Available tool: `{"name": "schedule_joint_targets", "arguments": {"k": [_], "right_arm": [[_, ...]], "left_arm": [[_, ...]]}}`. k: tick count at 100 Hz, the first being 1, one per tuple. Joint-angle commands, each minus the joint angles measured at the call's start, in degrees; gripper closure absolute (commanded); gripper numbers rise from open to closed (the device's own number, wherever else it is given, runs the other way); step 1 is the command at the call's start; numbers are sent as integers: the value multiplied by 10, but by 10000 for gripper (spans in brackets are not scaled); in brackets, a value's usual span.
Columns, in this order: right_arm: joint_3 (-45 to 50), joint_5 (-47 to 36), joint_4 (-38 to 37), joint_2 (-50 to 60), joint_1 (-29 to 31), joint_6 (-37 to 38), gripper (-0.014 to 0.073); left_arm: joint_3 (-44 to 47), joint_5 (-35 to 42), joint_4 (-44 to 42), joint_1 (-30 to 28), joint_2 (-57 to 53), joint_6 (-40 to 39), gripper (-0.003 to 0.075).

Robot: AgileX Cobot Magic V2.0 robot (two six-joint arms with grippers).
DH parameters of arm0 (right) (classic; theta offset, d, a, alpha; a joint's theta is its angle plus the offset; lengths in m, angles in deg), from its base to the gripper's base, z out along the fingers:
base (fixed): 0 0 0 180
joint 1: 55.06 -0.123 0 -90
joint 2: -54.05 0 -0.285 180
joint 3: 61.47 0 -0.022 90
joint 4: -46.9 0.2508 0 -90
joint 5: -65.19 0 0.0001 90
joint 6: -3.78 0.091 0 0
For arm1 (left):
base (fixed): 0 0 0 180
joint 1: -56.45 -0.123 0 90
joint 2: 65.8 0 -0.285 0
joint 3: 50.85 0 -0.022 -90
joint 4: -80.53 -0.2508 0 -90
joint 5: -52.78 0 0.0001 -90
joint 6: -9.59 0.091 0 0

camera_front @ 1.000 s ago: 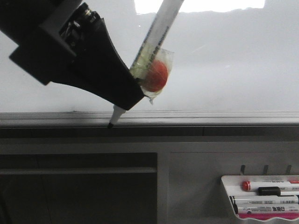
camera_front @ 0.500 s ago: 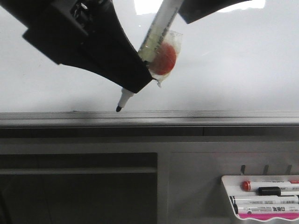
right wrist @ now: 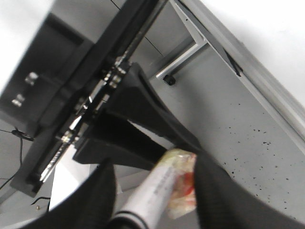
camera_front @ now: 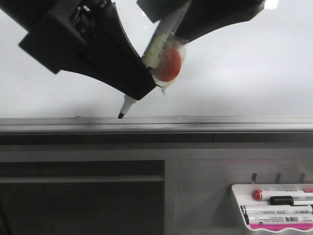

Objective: Write number 2 on whiteboard

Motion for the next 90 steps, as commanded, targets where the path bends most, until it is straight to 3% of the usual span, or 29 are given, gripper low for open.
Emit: {"name": "schedule_joint_targets", "arguments": {"k": [1, 17, 33, 40, 55, 62, 90], "right_arm": [[-19, -3, 31, 13, -3, -14, 412], [-19, -7, 31, 13, -3, -22, 667], [-19, -20, 31, 13, -3, -23, 659], [-19, -36, 31, 13, -3, -23, 658], [-18, -61, 27, 28, -3, -23, 646], [-13, -79, 14, 46, -3, -23, 646], [78, -234, 2, 156, -2, -23, 646]], "left_arm": [[-18, 22, 10, 4, -18, -6, 741], [-18, 25, 10, 4, -18, -6, 740], [-26, 21, 11, 3, -18, -6, 697], [-38, 21, 12, 1, -19, -6, 592], [-56, 21, 43, -27, -32, -6, 232], [-57, 21, 67, -53, -46, -6, 153], [-56, 25, 198, -182, -132, -6, 209]]}}
